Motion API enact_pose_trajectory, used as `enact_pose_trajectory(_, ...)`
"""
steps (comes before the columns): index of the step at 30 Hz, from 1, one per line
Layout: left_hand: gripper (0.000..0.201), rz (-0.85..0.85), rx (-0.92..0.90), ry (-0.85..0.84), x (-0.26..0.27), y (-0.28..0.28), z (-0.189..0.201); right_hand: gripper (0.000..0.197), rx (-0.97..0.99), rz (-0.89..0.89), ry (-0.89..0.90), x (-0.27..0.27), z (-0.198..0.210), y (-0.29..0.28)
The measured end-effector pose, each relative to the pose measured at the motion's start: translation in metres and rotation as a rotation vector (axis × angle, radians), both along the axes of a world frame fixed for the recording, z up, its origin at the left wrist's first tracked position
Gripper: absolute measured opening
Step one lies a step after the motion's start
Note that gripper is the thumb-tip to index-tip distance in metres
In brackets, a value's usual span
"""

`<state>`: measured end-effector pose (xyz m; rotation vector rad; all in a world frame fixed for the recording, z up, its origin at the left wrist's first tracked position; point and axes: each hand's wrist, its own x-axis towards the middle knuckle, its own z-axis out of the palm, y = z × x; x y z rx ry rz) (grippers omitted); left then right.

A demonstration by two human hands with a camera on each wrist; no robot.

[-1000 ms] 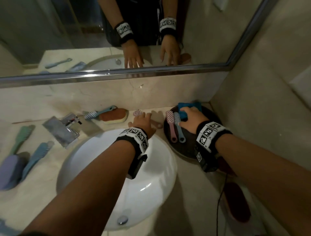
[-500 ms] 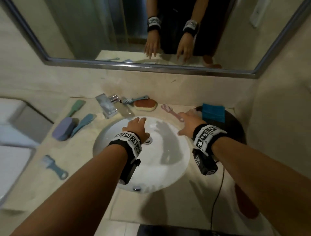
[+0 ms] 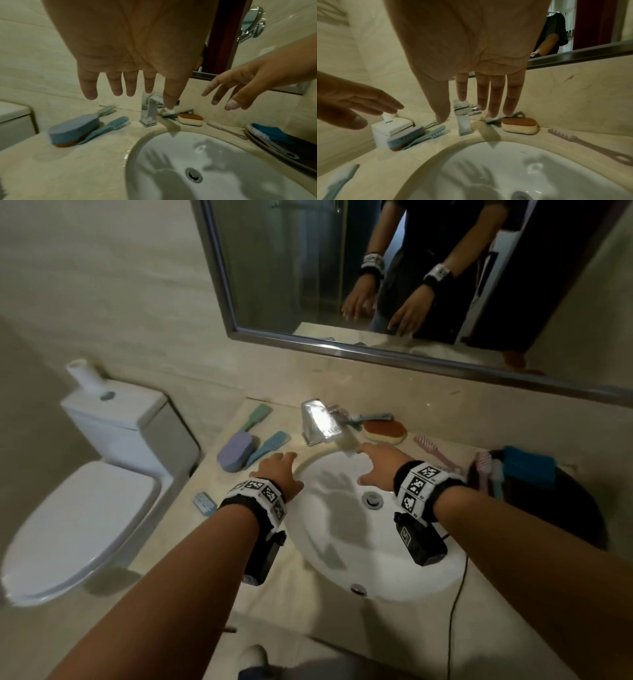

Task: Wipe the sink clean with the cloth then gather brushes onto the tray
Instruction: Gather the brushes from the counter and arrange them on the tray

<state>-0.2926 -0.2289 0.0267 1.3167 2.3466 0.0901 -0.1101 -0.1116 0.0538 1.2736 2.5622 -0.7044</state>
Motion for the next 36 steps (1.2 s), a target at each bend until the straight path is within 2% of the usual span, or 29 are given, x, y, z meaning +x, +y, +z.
enact_pose_trajectory(9, 0.062, -0.011, -0.069, -0.023, -0.144, -0.048, -0.024, 0.062, -0.105, -0.061, -0.042, -0.142, -0.033, -0.039)
enact_pose_trajectory(14, 0.067, -0.035, -0.103, -0.072, -0.188, -0.057, -0.034, 0.063, -0.133, -0.098, -0.074, -0.187, -0.054, -0.051)
enact_pose_trajectory(21, 0.066, 0.002, -0.196, -0.139, -0.197, -0.083, -0.075, 0.062, -0.167, -0.079, -0.102, -0.213, -0.087, -0.060)
enact_pose_trajectory(28, 0.062, 0.170, -0.187, -0.243, -0.193, -0.083, -0.107, 0.059, -0.101, -0.097, -0.077, -0.228, -0.113, -0.041)
enact_pose_trajectory(32, 0.059, 0.211, -0.188, -0.208, -0.190, -0.075, -0.116, 0.064, -0.079, -0.110, -0.049, -0.241, -0.122, -0.025)
enact_pose_trajectory(36, 0.056, 0.244, -0.106, -0.218, -0.194, -0.070, -0.123, 0.063, -0.083, -0.106, -0.011, -0.256, -0.132, -0.010)
